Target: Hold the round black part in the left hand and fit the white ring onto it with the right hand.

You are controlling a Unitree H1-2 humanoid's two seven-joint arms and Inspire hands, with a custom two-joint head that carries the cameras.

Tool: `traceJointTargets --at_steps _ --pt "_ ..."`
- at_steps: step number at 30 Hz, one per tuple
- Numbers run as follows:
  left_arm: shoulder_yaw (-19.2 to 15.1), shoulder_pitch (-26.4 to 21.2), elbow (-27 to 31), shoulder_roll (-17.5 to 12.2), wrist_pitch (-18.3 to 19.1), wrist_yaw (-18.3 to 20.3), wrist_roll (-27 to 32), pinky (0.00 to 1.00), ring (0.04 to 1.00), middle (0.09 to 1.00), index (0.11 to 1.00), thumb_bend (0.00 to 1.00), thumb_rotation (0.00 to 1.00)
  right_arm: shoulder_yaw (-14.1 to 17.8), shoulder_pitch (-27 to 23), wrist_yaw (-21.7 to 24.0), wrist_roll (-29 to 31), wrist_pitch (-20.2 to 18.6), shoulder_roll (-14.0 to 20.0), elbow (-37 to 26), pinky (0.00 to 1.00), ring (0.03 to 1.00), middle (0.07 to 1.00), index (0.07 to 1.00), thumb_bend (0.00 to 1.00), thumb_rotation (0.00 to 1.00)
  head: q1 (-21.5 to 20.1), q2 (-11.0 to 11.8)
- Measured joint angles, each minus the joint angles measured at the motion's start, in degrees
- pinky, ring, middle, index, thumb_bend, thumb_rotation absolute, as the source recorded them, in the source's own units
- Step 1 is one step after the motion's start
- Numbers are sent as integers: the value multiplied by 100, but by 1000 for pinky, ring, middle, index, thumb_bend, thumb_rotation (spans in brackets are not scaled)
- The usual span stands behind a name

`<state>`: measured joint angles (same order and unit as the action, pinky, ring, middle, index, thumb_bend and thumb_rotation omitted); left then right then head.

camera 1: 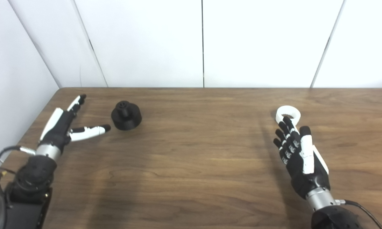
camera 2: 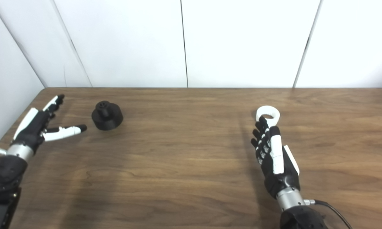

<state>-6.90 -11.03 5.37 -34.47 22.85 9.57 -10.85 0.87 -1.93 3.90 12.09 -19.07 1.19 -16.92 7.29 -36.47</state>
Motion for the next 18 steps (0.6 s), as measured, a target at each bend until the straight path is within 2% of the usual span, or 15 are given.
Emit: traceJointTargets --at_steps 6,12,18 --pt "336 -200 -189 -212 126 213 -300 1000 1000 1000 991 1000 274 -6 25 3 -11 81 1 34 1000 1000 1000 1000 671 1000 18 44" --pt "448 -329 -402 -366 46 262 -481 1000 1000 1000 987 1000 355 -29 49 1 -39 113 1 67 1000 1000 1000 1000 666 1000 18 70" --pt "574 -454 -442 -421 -120 277 -681 1000 1000 1000 983 1000 285 -65 70 0 -129 132 -12 67 1000 1000 1000 1000 672 1000 0 97"
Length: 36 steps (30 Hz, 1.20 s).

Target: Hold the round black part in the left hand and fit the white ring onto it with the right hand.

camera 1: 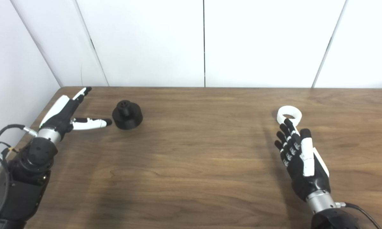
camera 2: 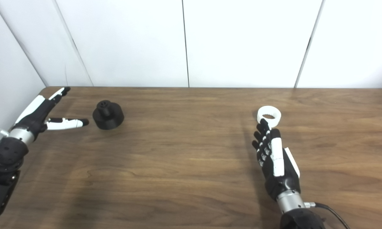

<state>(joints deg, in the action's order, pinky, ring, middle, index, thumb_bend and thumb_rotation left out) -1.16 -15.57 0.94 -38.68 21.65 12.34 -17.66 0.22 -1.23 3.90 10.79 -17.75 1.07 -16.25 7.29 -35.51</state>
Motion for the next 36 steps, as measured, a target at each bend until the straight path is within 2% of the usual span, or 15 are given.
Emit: traceJointTargets --at_steps 12,19,36 --pt "245 -366 -527 -141 -59 261 -174 1000 1000 1000 967 1000 254 36 52 2 17 59 -1 9 1000 1000 1000 1000 661 1000 26 62" --pt "653 -673 -763 -237 -71 793 -242 1000 1000 1000 953 1000 212 37 71 2 16 61 1 8 1000 1000 1000 1000 663 1000 0 79" --pt "828 -930 -946 -258 52 1432 -191 1000 1000 1000 961 1000 241 66 81 -16 -13 61 11 6 1000 1000 1000 1000 653 1000 -70 114"
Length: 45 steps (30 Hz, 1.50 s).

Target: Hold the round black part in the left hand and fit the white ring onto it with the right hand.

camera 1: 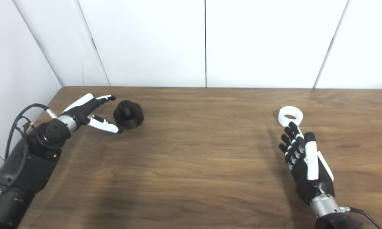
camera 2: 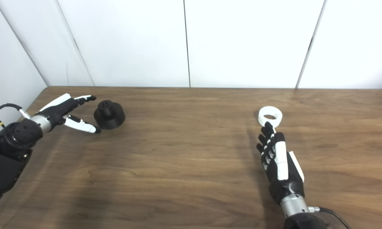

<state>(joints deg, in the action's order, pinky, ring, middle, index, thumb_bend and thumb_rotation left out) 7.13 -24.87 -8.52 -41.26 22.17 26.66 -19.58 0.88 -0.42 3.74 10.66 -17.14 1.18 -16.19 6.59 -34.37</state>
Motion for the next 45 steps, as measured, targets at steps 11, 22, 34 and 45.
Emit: traceJointTargets --at_steps 11,22,34,45 --pt "117 -207 -276 -26 0 266 4 1000 1000 1000 968 1000 270 12 29 2 -3 6 6 -8 1000 1000 1000 1000 646 1000 -44 44" --pt "276 -443 -671 19 129 270 -63 1000 1000 1000 956 1000 305 21 90 -20 -85 12 8 -34 1000 1000 1000 1000 659 1000 -53 79" --pt "440 -701 -1158 190 -56 238 -119 1000 1000 1000 928 1000 283 46 113 -12 -103 46 34 -47 1000 1000 1000 1000 655 1000 -70 123" --pt "427 -809 -1241 306 -254 237 -68 1000 1000 1000 957 1000 273 83 124 31 -96 155 113 -44 1000 1000 1000 1000 660 1000 -97 141"
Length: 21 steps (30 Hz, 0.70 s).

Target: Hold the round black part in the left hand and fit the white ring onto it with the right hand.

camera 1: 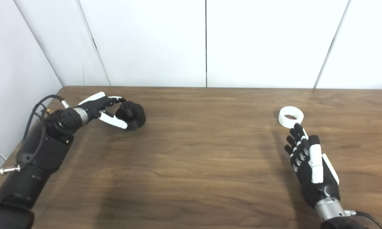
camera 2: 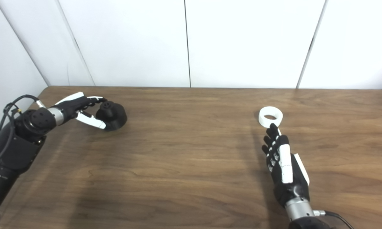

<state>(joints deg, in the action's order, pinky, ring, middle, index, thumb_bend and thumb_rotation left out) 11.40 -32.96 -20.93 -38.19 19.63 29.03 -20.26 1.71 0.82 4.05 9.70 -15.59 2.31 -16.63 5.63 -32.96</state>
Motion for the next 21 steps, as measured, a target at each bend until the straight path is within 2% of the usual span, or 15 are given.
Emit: traceJointTargets --at_steps 3,12,16,21 --pt "1 -14 -55 86 37 -3 -6 964 1000 1000 950 1000 257 -1 0 0 -3 0 11 0 1000 1000 1000 1000 660 1000 -17 17" --pt "-20 -21 -76 180 43 -142 -6 973 1000 1000 886 1000 215 3 -1 6 2 0 39 0 1000 1000 1000 1000 677 1000 -26 9" --pt "-21 -21 -105 180 -8 -166 4 924 981 961 887 1000 194 17 -1 10 27 0 60 0 1000 1000 1000 1000 681 1000 -9 0" --pt "-18 -25 -164 181 -26 -167 12 941 994 966 894 1000 179 39 -1 10 64 0 68 -1 1000 1000 1000 1000 684 1000 0 0"
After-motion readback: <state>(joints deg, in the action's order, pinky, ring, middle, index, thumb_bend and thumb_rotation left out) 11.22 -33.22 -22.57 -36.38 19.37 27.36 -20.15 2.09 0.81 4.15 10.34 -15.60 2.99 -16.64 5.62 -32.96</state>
